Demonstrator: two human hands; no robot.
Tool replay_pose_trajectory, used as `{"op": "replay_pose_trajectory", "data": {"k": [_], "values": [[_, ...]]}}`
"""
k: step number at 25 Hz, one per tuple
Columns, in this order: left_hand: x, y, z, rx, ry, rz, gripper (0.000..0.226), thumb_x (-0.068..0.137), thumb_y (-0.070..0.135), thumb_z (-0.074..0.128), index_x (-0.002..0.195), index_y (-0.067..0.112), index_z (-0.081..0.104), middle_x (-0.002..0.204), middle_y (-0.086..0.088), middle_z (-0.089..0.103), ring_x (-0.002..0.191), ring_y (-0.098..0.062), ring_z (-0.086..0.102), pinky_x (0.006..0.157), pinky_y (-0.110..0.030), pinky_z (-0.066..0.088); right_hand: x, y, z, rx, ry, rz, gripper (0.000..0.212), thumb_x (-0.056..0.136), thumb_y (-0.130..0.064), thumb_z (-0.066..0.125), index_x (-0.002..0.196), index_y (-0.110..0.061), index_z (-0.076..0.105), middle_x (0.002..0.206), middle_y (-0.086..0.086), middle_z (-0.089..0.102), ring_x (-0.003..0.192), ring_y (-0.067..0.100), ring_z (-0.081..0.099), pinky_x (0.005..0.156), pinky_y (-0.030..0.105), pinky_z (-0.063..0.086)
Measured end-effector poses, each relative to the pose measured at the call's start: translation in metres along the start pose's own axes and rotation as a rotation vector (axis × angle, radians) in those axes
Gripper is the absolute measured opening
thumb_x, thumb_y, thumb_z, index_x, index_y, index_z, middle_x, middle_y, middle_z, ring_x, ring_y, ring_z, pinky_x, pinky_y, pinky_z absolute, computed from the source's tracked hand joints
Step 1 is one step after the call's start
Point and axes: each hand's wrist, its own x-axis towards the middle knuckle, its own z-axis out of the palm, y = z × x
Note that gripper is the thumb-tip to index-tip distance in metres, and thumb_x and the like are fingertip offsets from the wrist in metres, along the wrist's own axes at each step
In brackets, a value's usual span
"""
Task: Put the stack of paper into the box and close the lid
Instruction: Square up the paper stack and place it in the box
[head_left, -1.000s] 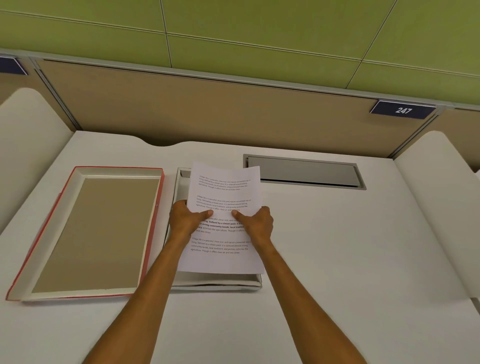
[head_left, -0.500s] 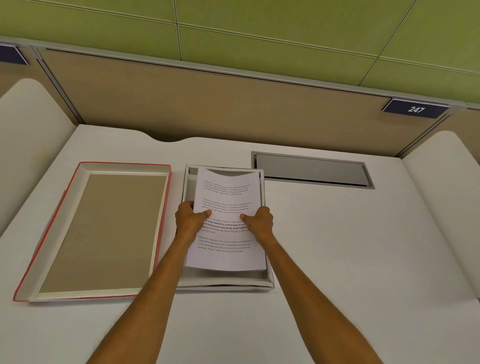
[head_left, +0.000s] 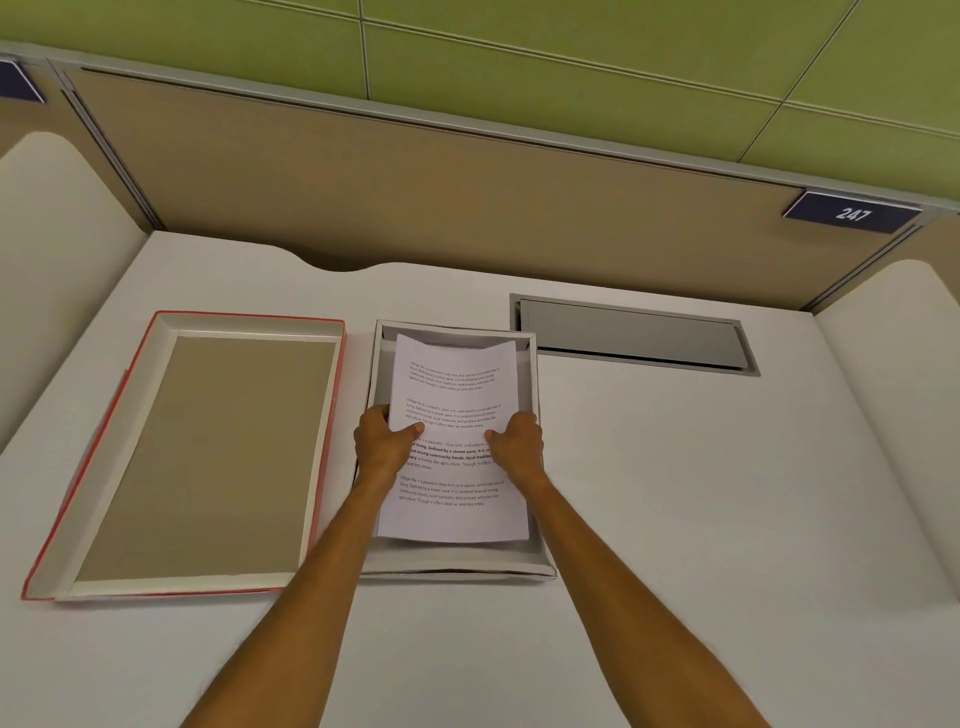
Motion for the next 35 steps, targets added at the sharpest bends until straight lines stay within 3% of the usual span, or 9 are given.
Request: {"op": "replay_pose_trajectory", "data": {"k": [4,10,15,18,25,29,33,35], "values": [[0.002,-0.001,0.0,0.005,0.004,0.014,0.038,0.081,0.011,0.079,0.115,0.005,0.064,0.122,-0.017,0.069,0.101,-0.03,0.068,0.082,-0.041,0.058,0.001,-0.001,0.001,-0.006,0.001,0.003,0.025,0.091,-0.012,0.064,0.109,0.004,0.055,0.12,0.018,0.055,0.102,0.028,0.062,0.071,0.021,0.046],[0.0,-0.003,0.0,0.064,0.004,0.043,0.039,0.082,0.01,0.077,0.118,0.002,0.063,0.123,-0.018,0.068,0.106,-0.033,0.068,0.076,-0.035,0.057,0.001,0.002,0.003,0.024,0.01,0.019,0.03,0.092,-0.011,0.062,0.116,0.004,0.052,0.123,0.019,0.057,0.107,0.03,0.062,0.076,0.025,0.049],[-0.005,-0.004,0.003,0.1,0.036,0.079,0.035,0.083,0.007,0.076,0.116,0.003,0.065,0.123,-0.019,0.069,0.106,-0.034,0.068,0.066,-0.023,0.051,-0.008,0.004,0.009,0.063,0.087,0.038,0.039,0.092,-0.012,0.065,0.123,0.003,0.048,0.127,0.019,0.059,0.114,0.032,0.061,0.091,0.036,0.054],[-0.01,-0.004,0.004,0.106,0.068,0.107,0.034,0.082,0.005,0.076,0.115,0.001,0.066,0.122,-0.019,0.069,0.105,-0.033,0.068,0.061,-0.016,0.048,-0.014,0.004,0.012,0.097,0.125,0.034,0.041,0.09,-0.012,0.067,0.124,0.0,0.047,0.128,0.017,0.058,0.115,0.03,0.06,0.09,0.035,0.054],[-0.021,-0.001,0.008,0.206,0.164,0.156,0.038,0.078,0.016,0.081,0.112,0.004,0.068,0.12,-0.016,0.071,0.103,-0.034,0.07,0.077,-0.038,0.058,-0.02,0.007,0.004,0.213,0.092,0.04,0.051,0.083,-0.016,0.075,0.125,-0.006,0.049,0.128,0.012,0.06,0.115,0.028,0.062,0.089,0.035,0.055],[-0.017,0.0,0.0,0.32,0.127,0.145,0.046,0.078,0.025,0.082,0.114,0.003,0.063,0.121,-0.015,0.07,0.104,-0.034,0.069,0.085,-0.044,0.058,-0.016,0.006,-0.002,0.32,0.051,0.082,0.052,0.08,-0.013,0.078,0.123,-0.005,0.05,0.128,0.014,0.061,0.112,0.027,0.063,0.081,0.026,0.051],[-0.009,0.004,-0.003,0.28,0.048,0.102,0.065,0.077,0.033,0.082,0.126,0.0,0.054,0.13,-0.016,0.065,0.116,-0.036,0.064,0.096,-0.05,0.055,-0.015,0.003,-0.003,0.366,0.064,0.105,0.068,0.079,-0.031,0.079,0.133,-0.005,0.046,0.134,0.013,0.058,0.12,0.03,0.059,0.099,0.041,0.052],[-0.008,0.004,-0.003,0.267,0.037,0.097,0.064,0.076,0.033,0.083,0.124,0.001,0.055,0.13,-0.015,0.065,0.116,-0.035,0.064,0.097,-0.049,0.054,-0.015,0.003,-0.002,0.344,0.078,0.091,0.074,0.078,-0.036,0.08,0.136,-0.006,0.044,0.137,0.012,0.055,0.123,0.03,0.057,0.102,0.044,0.049]]}}
